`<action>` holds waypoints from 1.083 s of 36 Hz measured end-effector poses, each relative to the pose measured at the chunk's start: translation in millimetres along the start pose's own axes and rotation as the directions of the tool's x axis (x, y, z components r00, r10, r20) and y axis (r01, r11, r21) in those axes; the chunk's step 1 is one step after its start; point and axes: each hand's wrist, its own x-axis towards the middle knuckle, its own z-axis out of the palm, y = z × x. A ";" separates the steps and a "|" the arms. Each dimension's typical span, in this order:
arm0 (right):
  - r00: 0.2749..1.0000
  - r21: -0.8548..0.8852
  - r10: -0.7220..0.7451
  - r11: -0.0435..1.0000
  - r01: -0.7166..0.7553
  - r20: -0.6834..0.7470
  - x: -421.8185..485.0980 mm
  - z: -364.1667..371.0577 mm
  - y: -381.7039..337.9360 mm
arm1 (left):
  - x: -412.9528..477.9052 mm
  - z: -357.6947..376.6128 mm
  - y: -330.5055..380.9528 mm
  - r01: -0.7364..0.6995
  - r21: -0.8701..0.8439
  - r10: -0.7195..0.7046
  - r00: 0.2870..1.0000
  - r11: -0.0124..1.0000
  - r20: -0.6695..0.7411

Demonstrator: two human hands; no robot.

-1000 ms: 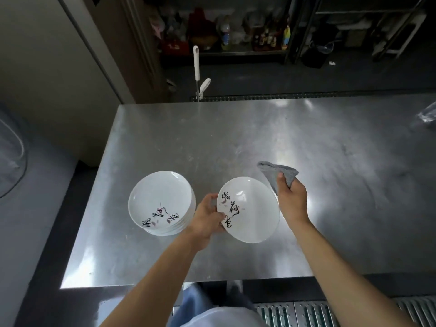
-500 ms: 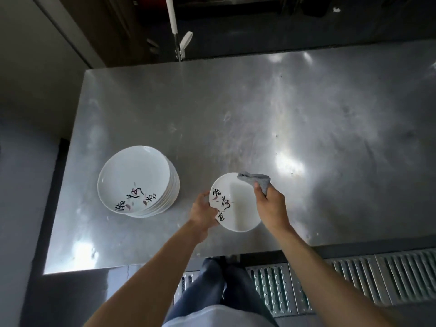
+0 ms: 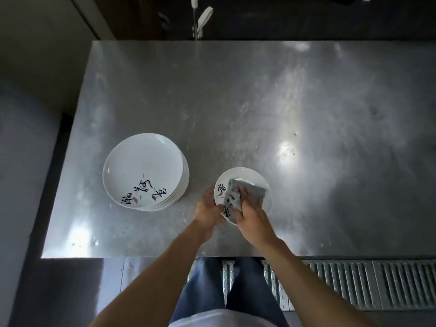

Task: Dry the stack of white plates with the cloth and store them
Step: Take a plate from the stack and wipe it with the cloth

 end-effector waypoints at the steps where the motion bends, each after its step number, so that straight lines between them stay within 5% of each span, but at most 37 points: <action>1: 0.999 -0.023 -0.028 0.999 0.029 0.027 5.2 -0.5 -0.3 | 1.2 0.3 -1.1 0.001 -0.017 -0.001 1.000 1.000 0.004; 10: 0.893 -0.284 -0.319 0.866 0.411 0.318 2.2 -22.3 43.2 | 0.2 1.1 2.1 -0.045 -0.063 0.041 0.997 0.997 -0.065; 22: 0.938 -0.238 -0.178 0.938 0.253 0.297 50.3 -32.7 27.4 | -4.0 22.7 -17.2 -0.135 -0.097 0.124 0.986 0.986 -0.113; 32: 0.847 -0.220 -0.290 0.882 0.418 0.446 10.8 -38.6 41.5 | -5.6 6.7 -8.2 -0.079 -0.135 0.064 0.992 0.988 -0.112; 35: 0.917 -0.175 -0.190 0.949 0.263 0.350 18.6 -45.4 39.5 | -10.3 8.5 -9.7 -0.075 -0.097 0.065 0.993 0.993 -0.103; 39: 0.983 0.118 0.098 0.986 -0.116 0.154 45.0 -38.0 16.8 | -12.4 10.1 -5.2 0.018 -0.043 -0.019 1.000 0.999 -0.023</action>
